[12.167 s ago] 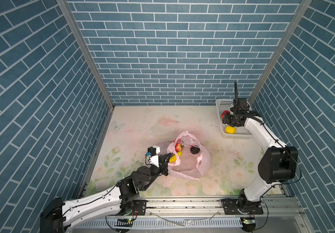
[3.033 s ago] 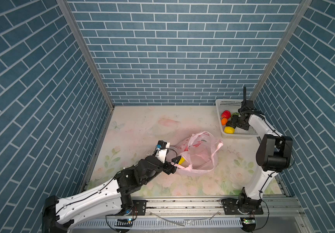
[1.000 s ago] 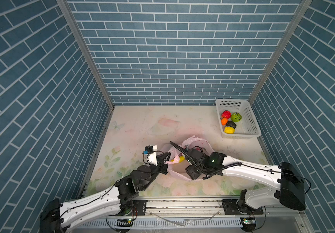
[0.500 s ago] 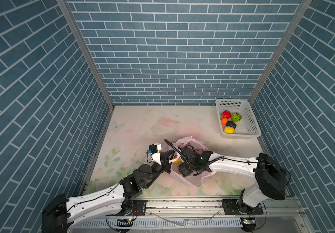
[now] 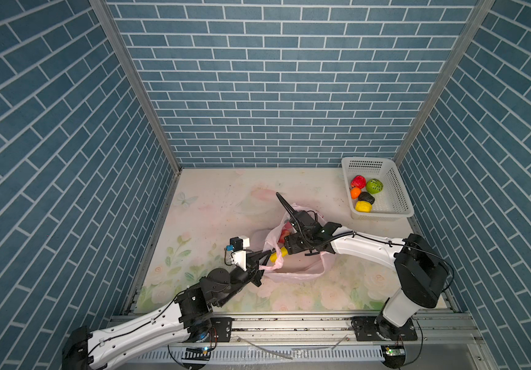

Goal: Untie the knot of the plastic bag and take out the fruit
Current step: Pick up the fruit from the plastic bag.

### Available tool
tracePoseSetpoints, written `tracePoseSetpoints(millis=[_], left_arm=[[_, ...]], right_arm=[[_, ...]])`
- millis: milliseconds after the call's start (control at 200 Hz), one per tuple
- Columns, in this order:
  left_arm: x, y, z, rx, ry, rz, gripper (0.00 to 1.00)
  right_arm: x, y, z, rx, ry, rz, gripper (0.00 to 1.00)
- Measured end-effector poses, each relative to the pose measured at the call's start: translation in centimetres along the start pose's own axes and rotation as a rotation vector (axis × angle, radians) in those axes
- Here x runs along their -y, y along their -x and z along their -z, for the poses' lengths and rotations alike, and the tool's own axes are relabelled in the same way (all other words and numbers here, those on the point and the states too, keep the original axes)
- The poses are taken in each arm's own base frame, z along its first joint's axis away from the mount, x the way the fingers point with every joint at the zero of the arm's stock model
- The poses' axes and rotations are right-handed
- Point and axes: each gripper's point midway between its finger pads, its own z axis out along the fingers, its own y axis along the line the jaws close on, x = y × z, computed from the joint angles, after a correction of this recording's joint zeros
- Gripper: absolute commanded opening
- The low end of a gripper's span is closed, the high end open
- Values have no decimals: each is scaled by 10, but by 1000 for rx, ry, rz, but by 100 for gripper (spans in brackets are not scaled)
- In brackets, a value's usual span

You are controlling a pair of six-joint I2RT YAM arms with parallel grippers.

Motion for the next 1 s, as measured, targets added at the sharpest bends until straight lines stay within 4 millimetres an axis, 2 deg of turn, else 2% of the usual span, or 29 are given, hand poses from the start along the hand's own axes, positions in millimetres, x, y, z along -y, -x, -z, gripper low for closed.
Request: tracePoseSetpoints(millis=[240, 415, 530, 715, 1000], left_arm=[[-14, -26, -6, -85, 52, -3, 14], [-19, -43, -15, -140, 72, -22, 13], [-17, -41, -16, -129, 66, -19, 13], [-16, -36, -16, -110, 66, -19, 12], [-31, -24, -20, -64, 137, -21, 10]], right_arm=[[-9, -3, -7, -26, 41, -47, 77], [-11, 9, -23, -26, 9, -81, 78], [-9, 17, -30, -21, 0, -113, 78], [-8, 17, -31, -55, 50, -169, 79], [-43, 2, -21, -160, 240, -129, 80]])
